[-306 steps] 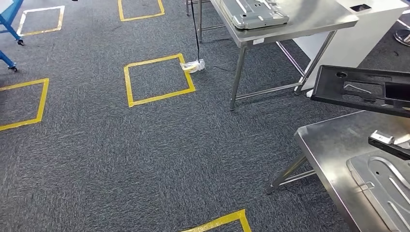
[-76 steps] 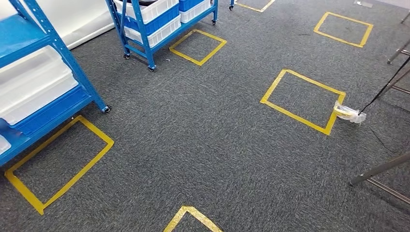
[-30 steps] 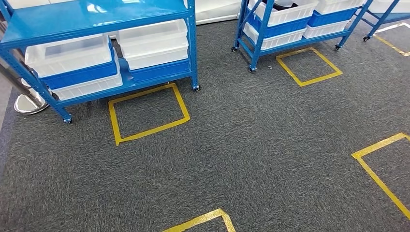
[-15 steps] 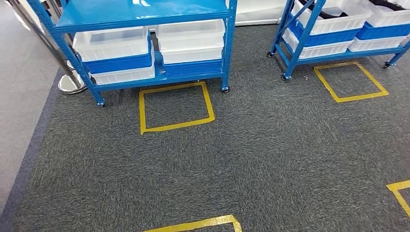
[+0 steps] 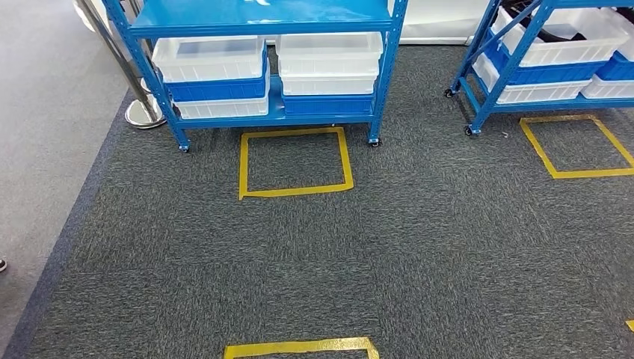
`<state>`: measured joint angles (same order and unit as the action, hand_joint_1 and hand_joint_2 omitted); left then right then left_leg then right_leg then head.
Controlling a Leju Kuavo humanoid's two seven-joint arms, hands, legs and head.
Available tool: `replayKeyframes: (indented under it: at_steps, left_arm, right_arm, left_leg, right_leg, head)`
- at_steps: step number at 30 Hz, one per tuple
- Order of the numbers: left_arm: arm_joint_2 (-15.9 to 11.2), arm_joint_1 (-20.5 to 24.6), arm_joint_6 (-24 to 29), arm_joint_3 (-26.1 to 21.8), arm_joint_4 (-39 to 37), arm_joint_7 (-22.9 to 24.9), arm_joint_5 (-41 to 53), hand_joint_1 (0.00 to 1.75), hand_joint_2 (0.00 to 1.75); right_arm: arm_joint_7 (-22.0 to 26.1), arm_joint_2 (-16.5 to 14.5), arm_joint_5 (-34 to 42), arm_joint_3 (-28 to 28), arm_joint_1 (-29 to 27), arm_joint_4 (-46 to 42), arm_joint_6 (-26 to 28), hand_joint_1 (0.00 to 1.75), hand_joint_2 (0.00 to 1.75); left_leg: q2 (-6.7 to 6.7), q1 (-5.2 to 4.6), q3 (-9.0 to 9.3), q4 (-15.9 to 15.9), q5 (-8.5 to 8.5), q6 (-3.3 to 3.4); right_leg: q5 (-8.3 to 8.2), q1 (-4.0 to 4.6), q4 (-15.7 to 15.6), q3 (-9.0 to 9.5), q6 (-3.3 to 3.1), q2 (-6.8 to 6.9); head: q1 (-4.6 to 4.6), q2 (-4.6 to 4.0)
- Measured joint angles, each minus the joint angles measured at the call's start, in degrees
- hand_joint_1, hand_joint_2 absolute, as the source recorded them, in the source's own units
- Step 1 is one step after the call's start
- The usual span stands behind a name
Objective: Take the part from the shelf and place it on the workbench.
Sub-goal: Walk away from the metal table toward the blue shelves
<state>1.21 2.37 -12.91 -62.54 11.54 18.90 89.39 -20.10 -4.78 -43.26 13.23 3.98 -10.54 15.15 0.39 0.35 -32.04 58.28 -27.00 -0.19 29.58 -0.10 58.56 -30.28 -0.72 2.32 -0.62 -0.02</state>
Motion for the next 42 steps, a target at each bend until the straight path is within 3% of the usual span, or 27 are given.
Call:
replayKeyframes:
  at_steps: [1, 4, 6, 9, 10, 11, 12, 14, 16, 21, 22, 24, 25, 26, 27, 28, 30, 32, 35, 36, 38, 40, 42]
  left_arm:
    - [0.1, 0.0, -0.1, 0.0, 0.0, -0.1, 0.0, 0.0, 0.0]
    - [0.2, 0.0, -0.6, 0.1, 0.0, -0.3, 0.1, 0.0, 0.0]
    - [0.4, 0.0, -0.7, 0.2, 0.0, -0.4, 0.1, 0.0, 0.0]
    - [0.5, 0.1, -0.7, 0.3, 0.0, -0.4, 0.1, 0.0, 0.0]
    - [0.6, 0.1, -0.7, 0.3, 0.0, -0.4, 0.1, 0.0, 0.0]
    - [0.6, 0.1, -0.7, 0.3, 0.0, -0.4, 0.2, 0.0, 0.0]
    - [0.7, 0.1, -0.7, 0.3, 0.0, -0.4, 0.2, 0.0, 0.0]
    - [0.8, 0.1, -0.7, 0.3, 0.0, -0.4, 0.2, 0.0, 0.0]
    - [0.9, 0.1, -0.8, 0.3, 0.0, -0.5, 0.3, 0.0, 0.0]
    - [1.0, 0.2, -1.1, 0.4, 0.0, -0.7, 0.4, 0.0, 0.0]
    - [1.0, 0.3, -1.1, 0.4, 0.0, -0.8, 0.4, 0.0, 0.0]
    - [1.1, 0.2, -1.2, 0.4, 0.0, -0.8, 0.4, 0.0, 0.0]
    - [1.1, 0.2, -1.2, 0.4, 0.0, -0.8, 0.4, 0.0, 0.0]
    - [1.1, 0.1, -1.2, 0.4, 0.0, -0.8, 0.4, 0.0, 0.0]
    - [1.1, 0.0, -1.3, 0.4, 0.0, -0.8, 0.4, 0.0, 0.0]
    - [1.1, -0.1, -1.4, 0.4, 0.0, -0.8, 0.4, 0.0, 0.0]
    - [1.1, -0.2, -1.4, 0.4, 0.0, -0.9, 0.4, 0.0, 0.0]
    - [1.0, -0.2, -1.5, 0.4, 0.0, -0.9, 0.5, 0.0, 0.0]
    - [1.1, -0.2, -1.6, 0.4, 0.0, -1.0, 0.6, 0.0, 0.0]
    - [1.1, -0.3, -1.7, 0.4, 0.0, -1.0, 0.6, 0.0, 0.0]
    - [1.1, -0.4, -1.7, 0.4, 0.0, -1.1, 0.6, 0.0, 0.0]
    - [1.2, -0.3, -1.8, 0.4, 0.0, -1.1, 0.6, 0.0, 0.0]
    - [1.3, -0.4, -1.8, 0.4, 0.0, -1.1, 0.6, 0.0, 0.0]
  right_arm:
    - [-0.2, 0.0, 0.0, 0.0, 0.0, 0.0, -0.2, 0.0, 0.0]
    - [-0.6, -0.1, -0.1, 0.0, 0.1, 0.0, -0.7, 0.0, 0.0]
    - [-0.6, -0.1, -0.1, 0.0, 0.1, 0.0, -0.7, 0.0, 0.0]
    - [-0.6, -0.1, -0.2, 0.1, 0.1, 0.0, -0.7, 0.0, 0.0]
    - [-0.6, -0.1, -0.2, 0.2, 0.0, 0.0, -0.8, 0.0, 0.0]
    - [-0.6, -0.1, -0.2, 0.2, -0.1, 0.0, -0.8, 0.0, 0.0]
    - [-0.6, -0.1, -0.2, 0.3, -0.1, 0.0, -0.9, 0.0, 0.0]
    - [-0.6, -0.1, -0.2, 0.4, -0.2, 0.0, -0.9, 0.0, 0.0]
    - [-0.6, -0.1, -0.2, 0.7, -0.1, 0.0, -0.9, 0.0, 0.0]
    - [-0.7, -0.1, -0.2, 0.9, -0.1, 0.0, -0.9, 0.0, 0.0]
    - [-0.8, -0.1, -0.2, 0.9, -0.1, 0.0, -0.9, 0.0, 0.0]
    - [-0.8, -0.1, -0.3, 0.9, -0.2, 0.0, -0.9, 0.0, 0.0]
    - [-0.8, -0.1, -0.3, 0.9, -0.2, 0.0, -0.9, 0.0, 0.0]
    - [-0.8, -0.1, -0.3, 0.9, -0.2, 0.0, -0.9, 0.0, 0.0]
    - [-0.8, -0.1, -0.3, 1.0, -0.3, 0.0, -0.9, 0.0, 0.0]
    - [-0.8, -0.1, -0.3, 1.0, -0.3, 0.0, -0.9, 0.0, 0.0]
    - [-0.7, -0.2, -0.4, 1.0, -0.4, 0.1, -0.9, 0.0, 0.0]
    - [-0.7, -0.3, -0.5, 1.0, -0.3, 0.1, -0.9, 0.0, 0.0]
    - [-0.8, -0.4, -0.7, 1.3, -0.1, 0.2, -1.0, 0.0, 0.0]
    - [-0.8, -0.4, -0.8, 1.3, 0.0, 0.2, -1.0, 0.0, 0.0]
    - [-0.8, -0.4, -1.0, 1.4, 0.0, 0.2, -1.0, 0.0, 0.0]
    - [-0.8, -0.4, -1.1, 1.6, -0.1, 0.2, -1.0, 0.0, 0.0]
    - [-0.8, -0.4, -1.1, 1.8, -0.3, 0.2, -1.0, 0.0, 0.0]
  left_leg:
    - [-0.03, -0.12, -0.01, 0.0, -0.02, 0.14]
    - [-0.09, -0.24, 0.0, -0.2, 0.01, 1.24]
    - [-0.13, 0.15, 0.31, -0.9, 0.37, 1.95]
    - [-0.21, 0.27, 0.34, -1.2, 0.52, 2.5]
    - [-0.31, 0.25, 0.34, -1.2, 0.45, 2.54]
    - [-0.46, 0.25, 0.4, -1.1, 0.35, 2.53]
    - [-0.63, 0.26, 0.52, -1.1, 0.23, 2.47]
    - [-0.88, 0.27, 0.85, -1.0, -0.06, 2.08]
    - [-1.01, 0.09, 0.87, -0.6, -0.53, 1.39]
    - [-0.9, 0.2, 0.87, 0.8, -2.05, -0.35]
    - [-0.81, 0.29, -0.17, 3.2, -3.17, -0.63]
    - [-0.7, 0.39, -4.33, 10.7, -5.97, -1.0]
    - [-0.7, 0.4, -6.58, 14.2, -6.79, -1.09]
    - [-0.7, 0.39, -8.11, 16.0, -6.51, -1.08]
    - [-0.7, 0.36, -8.63, 15.6, -4.98, -0.94]
    - [-0.69, 0.3, -8.05, 13.0, -2.44, -0.66]
    - [-0.53, -0.11, -5.49, 6.0, 1.89, 0.21]
    - [-0.3, -0.66, -3.59, 2.0, 2.05, 1.01]
    - [-0.51, -0.68, -1.33, 0.0, 0.4, 2.09]
    - [-0.64, -0.51, -0.16, -0.7, 0.08, 2.44]
    - [-0.78, -0.21, 2.19, -2.0, -0.77, 2.81]
    - [-0.87, -0.05, 4.27, -2.5, -2.19, 2.83]
    - [-1.14, 0.16, 6.67, -2.7, -4.04, 2.57]
  right_leg:
    - [-0.07, -0.1, -0.1, 0.07, 0.16, 0.0]
    - [-0.23, -0.48, -0.5, 0.34, 1.44, -0.03]
    - [1.15, -0.48, 1.2, -0.3, 1.88, -0.84]
    - [6.24, -0.64, 11.2, -5.32, 2.12, -2.01]
    - [7.04, -0.68, 14.3, -6.96, 2.18, -2.06]
    - [6.71, -0.71, 15.5, -7.8, 2.21, -2.08]
    - [5.24, -0.77, 14.5, -7.49, 2.2, -2.08]
    - [0.99, -0.88, 7.1, -4.24, 2.0, -2.19]
    - [-1.01, -0.75, 1.1, -1.6, 1.63, -2.35]
    - [-0.45, -0.67, -0.4, -0.2, -0.04, -2.27]
    - [-0.32, -0.76, -0.6, 0.26, -0.39, -2.19]
    - [0.27, -0.65, -0.7, 0.88, -0.81, -2.06]
    - [0.68, -0.57, -0.7, 1.27, -0.88, -2.04]
    - [1.17, -0.49, -0.7, 1.79, -0.89, -2.04]
    - [1.72, -0.43, -0.7, 2.45, -0.88, -2.04]
    - [2.29, -0.36, -0.7, 3.25, -0.82, -2.04]
    - [3.49, -0.27, -0.8, 4.57, -0.55, -1.98]
    - [4.35, -0.28, -1.2, 5.37, 0.07, -1.89]
    - [3.47, -0.34, -0.1, 6.36, 1.16, -1.73]
    - [2.78, -0.35, 1.9, 5.57, 1.44, -1.78]
    - [2.71, -0.48, 8.4, 1.22, 1.77, -2.03]
    - [5.6, -0.64, 14.2, -4.52, 2.17, -2.21]
    - [8.89, -0.86, 14.9, -8.3, 2.62, -2.22]
  head:
    - [0.01, 0.0]
    - [0.03, 0.0]
    - [-0.03, 0.0]
    - [-0.1, 0.01]
    - [-0.1, 0.01]
    - [-0.09, 0.02]
    - [-0.1, 0.01]
    - [-0.1, 0.01]
    - [-0.08, 0.0]
    - [0.0, 0.0]
    - [0.03, 0.0]
    - [0.1, 0.0]
    - [0.09, 0.01]
    - [0.09, 0.01]
    - [0.09, 0.01]
    - [0.09, 0.0]
    - [0.0, 0.0]
    - [-0.1, 0.01]
    - [-0.16, 0.0]
    - [-0.22, -0.01]
    - [-0.32, -0.01]
    - [-0.36, -0.01]
    - [-0.37, 0.0]
